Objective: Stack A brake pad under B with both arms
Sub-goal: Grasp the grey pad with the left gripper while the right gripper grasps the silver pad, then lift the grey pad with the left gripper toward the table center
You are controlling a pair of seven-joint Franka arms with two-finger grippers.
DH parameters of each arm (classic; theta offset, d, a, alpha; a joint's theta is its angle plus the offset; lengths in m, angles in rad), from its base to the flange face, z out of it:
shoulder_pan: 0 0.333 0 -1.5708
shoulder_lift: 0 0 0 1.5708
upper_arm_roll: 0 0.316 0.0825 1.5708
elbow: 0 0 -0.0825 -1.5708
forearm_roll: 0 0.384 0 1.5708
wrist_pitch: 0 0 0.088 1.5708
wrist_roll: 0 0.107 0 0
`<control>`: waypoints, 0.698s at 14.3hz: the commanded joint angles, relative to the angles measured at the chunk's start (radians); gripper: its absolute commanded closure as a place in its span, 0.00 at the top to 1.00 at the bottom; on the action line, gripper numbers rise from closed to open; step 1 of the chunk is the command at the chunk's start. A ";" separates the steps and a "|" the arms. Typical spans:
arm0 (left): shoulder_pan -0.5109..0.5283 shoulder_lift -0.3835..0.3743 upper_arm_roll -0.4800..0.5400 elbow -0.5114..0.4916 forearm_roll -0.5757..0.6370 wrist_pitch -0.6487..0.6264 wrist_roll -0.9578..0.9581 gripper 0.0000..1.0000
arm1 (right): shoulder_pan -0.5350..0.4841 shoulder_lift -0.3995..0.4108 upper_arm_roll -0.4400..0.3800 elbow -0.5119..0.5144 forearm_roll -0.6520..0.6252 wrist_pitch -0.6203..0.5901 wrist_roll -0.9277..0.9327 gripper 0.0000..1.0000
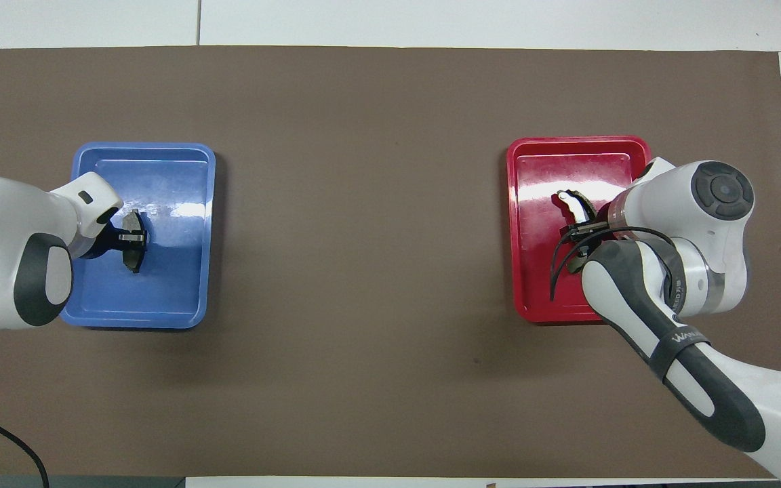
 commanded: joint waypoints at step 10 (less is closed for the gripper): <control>-0.068 -0.029 -0.393 0.392 0.076 -0.371 -0.660 0.01 | -0.014 0.005 0.003 -0.005 0.002 0.018 -0.026 0.38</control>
